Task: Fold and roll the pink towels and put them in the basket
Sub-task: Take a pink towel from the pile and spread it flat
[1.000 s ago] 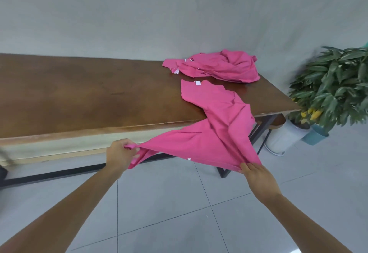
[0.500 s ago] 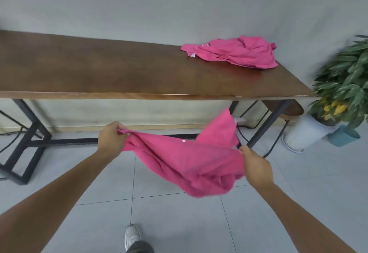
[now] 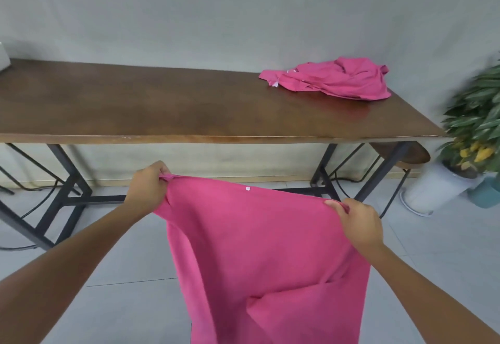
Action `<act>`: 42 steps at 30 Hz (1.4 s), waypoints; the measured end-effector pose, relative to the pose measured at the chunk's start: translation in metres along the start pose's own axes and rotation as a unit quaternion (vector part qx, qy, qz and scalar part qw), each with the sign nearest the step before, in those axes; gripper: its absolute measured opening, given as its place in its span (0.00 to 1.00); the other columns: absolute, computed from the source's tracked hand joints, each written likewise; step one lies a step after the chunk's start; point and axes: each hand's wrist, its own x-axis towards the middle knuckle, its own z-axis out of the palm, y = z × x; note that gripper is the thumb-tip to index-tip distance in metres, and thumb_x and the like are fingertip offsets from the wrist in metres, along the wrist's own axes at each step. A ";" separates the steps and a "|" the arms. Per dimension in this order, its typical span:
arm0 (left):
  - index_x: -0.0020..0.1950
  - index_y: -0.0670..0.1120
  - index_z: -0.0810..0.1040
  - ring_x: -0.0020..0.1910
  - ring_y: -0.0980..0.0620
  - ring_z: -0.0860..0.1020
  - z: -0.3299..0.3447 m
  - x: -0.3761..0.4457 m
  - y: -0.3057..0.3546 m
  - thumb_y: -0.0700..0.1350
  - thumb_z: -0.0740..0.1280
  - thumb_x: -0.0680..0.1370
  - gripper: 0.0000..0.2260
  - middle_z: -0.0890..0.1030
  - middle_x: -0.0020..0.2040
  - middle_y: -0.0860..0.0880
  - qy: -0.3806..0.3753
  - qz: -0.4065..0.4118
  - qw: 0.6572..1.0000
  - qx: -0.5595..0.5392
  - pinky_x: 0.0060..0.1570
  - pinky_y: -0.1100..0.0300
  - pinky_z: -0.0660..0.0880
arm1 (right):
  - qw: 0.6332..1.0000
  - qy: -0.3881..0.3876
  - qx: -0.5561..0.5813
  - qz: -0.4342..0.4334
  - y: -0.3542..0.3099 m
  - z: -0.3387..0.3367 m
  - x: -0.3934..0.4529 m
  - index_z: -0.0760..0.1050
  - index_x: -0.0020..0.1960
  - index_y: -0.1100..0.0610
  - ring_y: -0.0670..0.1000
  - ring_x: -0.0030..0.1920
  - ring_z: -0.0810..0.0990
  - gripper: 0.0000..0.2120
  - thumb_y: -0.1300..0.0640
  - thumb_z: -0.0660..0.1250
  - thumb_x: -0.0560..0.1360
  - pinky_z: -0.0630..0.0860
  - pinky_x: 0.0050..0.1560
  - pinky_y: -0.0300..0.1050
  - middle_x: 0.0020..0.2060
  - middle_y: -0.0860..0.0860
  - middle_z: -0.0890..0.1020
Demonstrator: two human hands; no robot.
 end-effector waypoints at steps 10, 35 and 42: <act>0.42 0.45 0.80 0.40 0.48 0.79 -0.059 0.028 -0.065 0.28 0.64 0.71 0.13 0.81 0.38 0.49 0.010 -0.051 0.997 -0.057 0.35 0.63 0.72 | 0.991 -0.024 -0.081 -0.104 -0.074 0.011 0.015 0.68 0.43 0.54 0.53 0.29 0.73 0.16 0.46 0.52 0.83 0.67 0.30 0.46 0.27 0.48 0.73; 0.44 0.42 0.71 0.42 0.42 0.74 -0.201 0.095 -0.255 0.46 0.67 0.80 0.09 0.76 0.40 0.45 0.116 0.042 0.992 0.037 0.39 0.51 0.69 | 0.989 0.047 0.134 -0.044 -0.343 0.123 0.064 0.72 0.42 0.59 0.57 0.40 0.74 0.16 0.51 0.59 0.84 0.68 0.41 0.51 0.36 0.53 0.76; 0.48 0.41 0.71 0.47 0.37 0.73 -0.194 0.157 -0.261 0.44 0.63 0.82 0.07 0.73 0.42 0.40 0.162 -0.018 0.983 0.082 0.44 0.46 0.68 | 0.986 0.082 0.130 -0.062 -0.388 0.147 0.132 0.75 0.45 0.64 0.63 0.43 0.75 0.13 0.58 0.59 0.84 0.71 0.44 0.56 0.38 0.59 0.78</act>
